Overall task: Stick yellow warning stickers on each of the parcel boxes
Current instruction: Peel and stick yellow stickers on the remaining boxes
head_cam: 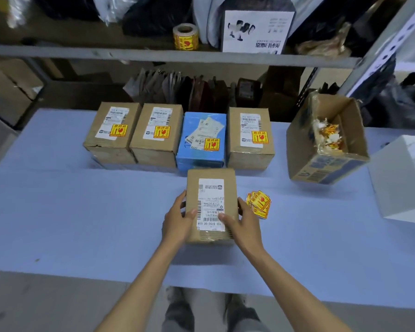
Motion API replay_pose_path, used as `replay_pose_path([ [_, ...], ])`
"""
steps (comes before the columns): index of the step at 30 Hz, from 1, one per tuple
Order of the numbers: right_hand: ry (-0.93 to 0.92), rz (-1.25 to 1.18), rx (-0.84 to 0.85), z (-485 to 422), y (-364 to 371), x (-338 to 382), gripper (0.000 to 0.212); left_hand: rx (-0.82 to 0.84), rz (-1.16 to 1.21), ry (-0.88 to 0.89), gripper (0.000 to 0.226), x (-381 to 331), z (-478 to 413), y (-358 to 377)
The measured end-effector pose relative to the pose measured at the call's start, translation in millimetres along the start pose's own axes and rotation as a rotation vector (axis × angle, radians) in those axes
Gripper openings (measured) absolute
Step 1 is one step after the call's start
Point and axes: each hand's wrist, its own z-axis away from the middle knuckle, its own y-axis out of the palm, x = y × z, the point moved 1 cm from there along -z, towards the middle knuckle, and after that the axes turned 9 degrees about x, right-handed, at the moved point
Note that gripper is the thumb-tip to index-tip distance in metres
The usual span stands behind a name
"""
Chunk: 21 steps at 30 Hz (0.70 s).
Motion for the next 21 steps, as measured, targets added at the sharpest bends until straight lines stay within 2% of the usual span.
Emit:
replay_pose_path([
  [6,0.017,-0.061,-0.063,7.0,11.5,9.1,0.049,0.103,-0.044,0.07,0.062,-2.5,-6.1,-19.0],
  [10,0.076,-0.147,-0.067,7.4,18.5,12.0,0.076,0.137,0.009,0.066,0.069,2.3,-7.3,-26.4],
  [15,0.043,-0.127,-0.054,3.7,18.9,16.5,0.049,0.147,0.066,0.06,0.07,6.0,-8.1,-31.1],
  [21,0.027,-0.115,0.005,0.2,13.3,18.8,0.054,0.12,0.101,0.062,0.071,8.2,-8.4,-23.4],
])
